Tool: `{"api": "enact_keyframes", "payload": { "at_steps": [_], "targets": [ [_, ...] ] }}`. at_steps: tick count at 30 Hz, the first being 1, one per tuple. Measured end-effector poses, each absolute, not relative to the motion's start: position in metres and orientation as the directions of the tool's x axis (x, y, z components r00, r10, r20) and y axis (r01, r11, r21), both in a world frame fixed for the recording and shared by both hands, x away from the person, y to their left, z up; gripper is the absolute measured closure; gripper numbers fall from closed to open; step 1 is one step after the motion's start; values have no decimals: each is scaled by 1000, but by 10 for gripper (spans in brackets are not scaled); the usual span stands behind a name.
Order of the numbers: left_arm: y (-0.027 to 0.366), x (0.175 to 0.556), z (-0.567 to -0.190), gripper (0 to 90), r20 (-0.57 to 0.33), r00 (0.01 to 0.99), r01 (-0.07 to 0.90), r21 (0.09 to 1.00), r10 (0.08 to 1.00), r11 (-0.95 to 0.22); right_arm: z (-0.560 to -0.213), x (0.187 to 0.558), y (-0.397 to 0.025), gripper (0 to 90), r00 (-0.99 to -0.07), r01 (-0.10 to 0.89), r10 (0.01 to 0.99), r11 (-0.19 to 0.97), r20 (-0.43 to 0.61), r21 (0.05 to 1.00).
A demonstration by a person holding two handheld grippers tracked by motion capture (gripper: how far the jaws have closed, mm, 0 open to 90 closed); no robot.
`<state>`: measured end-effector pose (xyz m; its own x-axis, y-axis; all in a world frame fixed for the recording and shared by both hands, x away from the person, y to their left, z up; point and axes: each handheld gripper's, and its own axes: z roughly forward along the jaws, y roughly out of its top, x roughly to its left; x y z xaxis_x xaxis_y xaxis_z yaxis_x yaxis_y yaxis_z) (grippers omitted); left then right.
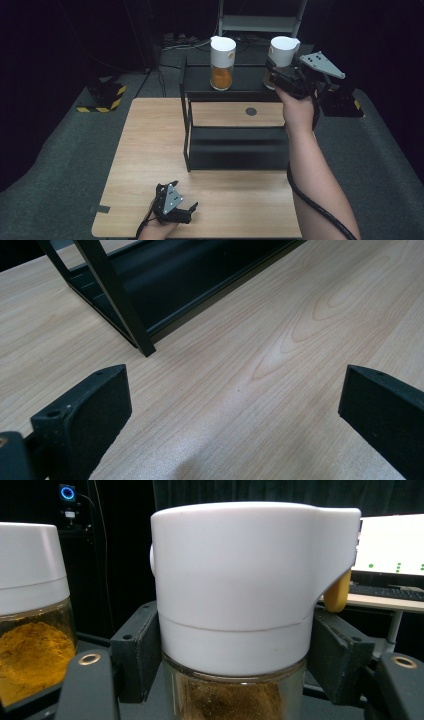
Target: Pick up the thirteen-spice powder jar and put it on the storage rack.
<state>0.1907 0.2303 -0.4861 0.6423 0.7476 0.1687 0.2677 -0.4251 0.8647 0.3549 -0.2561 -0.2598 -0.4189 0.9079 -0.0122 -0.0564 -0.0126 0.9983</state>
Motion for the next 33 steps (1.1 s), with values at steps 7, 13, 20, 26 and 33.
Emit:
{"api": "enact_keyframes", "payload": {
  "at_steps": [7, 13, 20, 26, 33],
  "targets": [
    [230, 191, -486, 8, 169, 644, 267, 865, 747, -426, -264, 354, -256, 298, -417, -69, 909, -18, -13, 997],
    [230, 191, -486, 8, 171, 643, 268, 863, 747, -428, -261, 353, -255, 242, -412, -56, 911, -6, -18, 998],
    [230, 191, -486, 8, 172, 643, 267, 863, 747, -428, -259, 350, -252, 0, -404, -42, 914, -32, 13, 999],
    [229, 191, -486, 9, 174, 642, 267, 862, 747, -430, -259, 342, -248, 0, -394, -45, 919, -15, -4, 999],
    [228, 190, -486, 8, 181, 641, 264, 860, 746, -436, -258, 334, -251, 0, -399, -42, 917, -14, -4, 999]
  ]
}}
